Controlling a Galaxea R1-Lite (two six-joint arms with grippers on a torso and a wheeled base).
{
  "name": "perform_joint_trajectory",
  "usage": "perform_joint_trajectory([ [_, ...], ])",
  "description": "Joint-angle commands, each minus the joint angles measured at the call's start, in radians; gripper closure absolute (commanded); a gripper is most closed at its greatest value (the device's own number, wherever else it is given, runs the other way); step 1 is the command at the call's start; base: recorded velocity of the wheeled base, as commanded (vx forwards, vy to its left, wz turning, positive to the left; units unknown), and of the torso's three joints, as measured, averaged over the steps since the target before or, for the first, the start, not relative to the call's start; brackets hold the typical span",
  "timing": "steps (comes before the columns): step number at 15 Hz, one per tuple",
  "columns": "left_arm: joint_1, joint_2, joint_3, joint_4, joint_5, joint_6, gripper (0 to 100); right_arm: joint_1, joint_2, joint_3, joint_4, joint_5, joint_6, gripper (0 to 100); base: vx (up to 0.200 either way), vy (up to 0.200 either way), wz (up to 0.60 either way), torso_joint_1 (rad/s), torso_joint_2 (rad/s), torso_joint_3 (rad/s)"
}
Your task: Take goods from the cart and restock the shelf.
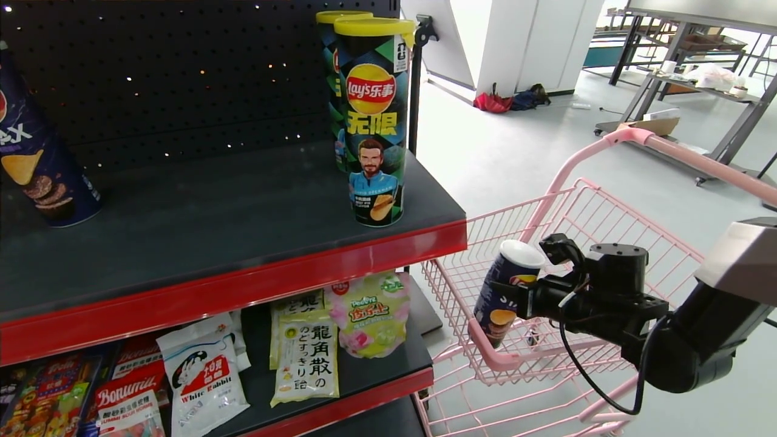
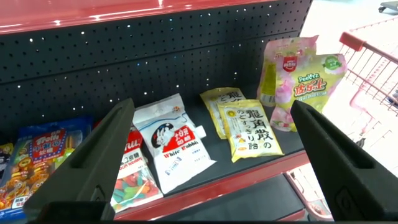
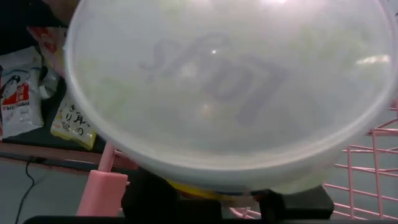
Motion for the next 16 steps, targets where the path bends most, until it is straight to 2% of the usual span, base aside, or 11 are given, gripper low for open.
perform_joint_trajectory([
  [1, 0.001, 0.001, 0.000, 0.000, 0.000, 0.001, 0, -0.001, -0.213, -0.127, 0.173, -0.032, -0.002, 100, 0.000, 0.000, 0.00, 0.000, 0.00, 0.000],
  [2, 0.000, 0.001, 0.000, 0.000, 0.000, 0.001, 0, -0.002, -0.282, -0.178, 0.258, -0.044, -0.002, 100, 0.000, 0.000, 0.00, 0.000, 0.00, 0.000],
  [4, 0.000, 0.001, 0.000, 0.000, -0.001, 0.008, 0, -0.004, -0.473, -0.294, 0.515, -0.075, -0.013, 100, 0.000, 0.000, 0.00, 0.000, 0.00, 0.000],
  [6, 0.001, 0.001, 0.000, 0.000, -0.001, 0.008, 0, -0.005, -0.619, -0.343, 0.706, -0.142, -0.024, 100, 0.000, 0.000, 0.00, 0.000, 0.00, 0.000],
  [7, 0.000, 0.001, 0.000, 0.000, -0.001, 0.006, 0, -0.007, -0.734, -0.340, 0.854, -0.230, -0.061, 100, 0.000, 0.000, 0.00, 0.000, 0.00, 0.000],
  [8, 0.000, 0.001, 0.000, 0.000, -0.001, 0.008, 0, -0.007, -0.831, -0.322, 0.950, -0.271, -0.085, 100, 0.000, 0.000, 0.00, 0.000, 0.00, 0.000],
  [11, 0.000, 0.001, 0.000, 0.002, -0.001, 0.005, 0, -0.043, -1.122, -0.216, 1.243, -0.307, -0.117, 100, 0.000, 0.000, 0.00, 0.000, 0.00, 0.000],
  [12, 0.000, 0.001, 0.000, 0.002, -0.001, 0.005, 0, -0.077, -1.197, -0.172, 1.294, -0.342, -0.137, 100, 0.000, 0.000, 0.00, 0.000, 0.00, 0.000],
  [16, 0.000, 0.001, 0.000, 0.002, -0.001, 0.005, 0, -0.182, -1.368, -0.012, 1.303, -0.380, -0.194, 100, 0.000, 0.000, 0.00, 0.000, 0.00, 0.000],
])
